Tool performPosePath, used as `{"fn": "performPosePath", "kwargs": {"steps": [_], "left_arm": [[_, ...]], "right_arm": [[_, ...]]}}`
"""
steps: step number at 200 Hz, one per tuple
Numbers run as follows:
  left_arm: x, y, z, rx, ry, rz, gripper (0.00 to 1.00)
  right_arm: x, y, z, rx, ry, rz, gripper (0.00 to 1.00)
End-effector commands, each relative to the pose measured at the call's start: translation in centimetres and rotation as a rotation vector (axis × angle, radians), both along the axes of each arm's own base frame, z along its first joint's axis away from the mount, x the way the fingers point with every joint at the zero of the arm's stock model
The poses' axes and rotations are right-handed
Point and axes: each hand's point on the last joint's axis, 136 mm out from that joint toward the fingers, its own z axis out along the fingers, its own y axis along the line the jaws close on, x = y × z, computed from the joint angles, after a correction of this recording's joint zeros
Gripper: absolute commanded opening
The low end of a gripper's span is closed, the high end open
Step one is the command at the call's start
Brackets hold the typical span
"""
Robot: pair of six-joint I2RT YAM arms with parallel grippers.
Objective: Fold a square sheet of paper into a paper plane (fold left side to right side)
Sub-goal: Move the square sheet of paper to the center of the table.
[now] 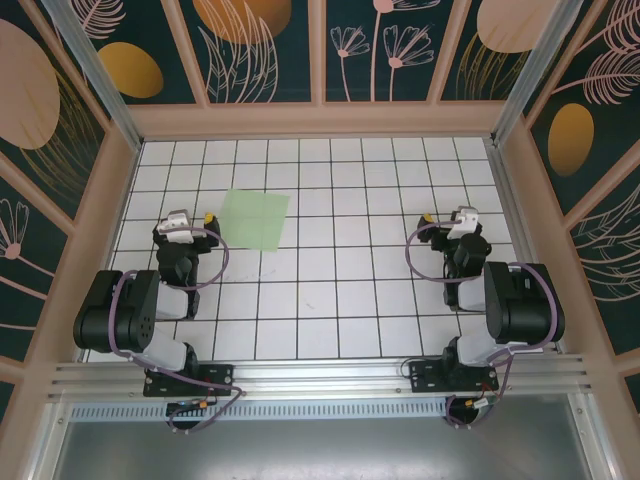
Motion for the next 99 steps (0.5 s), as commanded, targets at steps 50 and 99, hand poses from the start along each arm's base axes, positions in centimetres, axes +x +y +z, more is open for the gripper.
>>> {"fn": "performPosePath", "kwargs": {"steps": [50,99], "left_arm": [[0.45,0.30,1.11,0.001,-0.040,0.011,0.99],[0.43,0.57,1.03,-0.003,-0.038,0.027,0.99]], "right_arm": [[0.43,-0.23,0.71,0.003,-0.027,-0.008,0.99],[0.45,-0.25,0.71,0.003,-0.026,-0.007,0.99]]}}
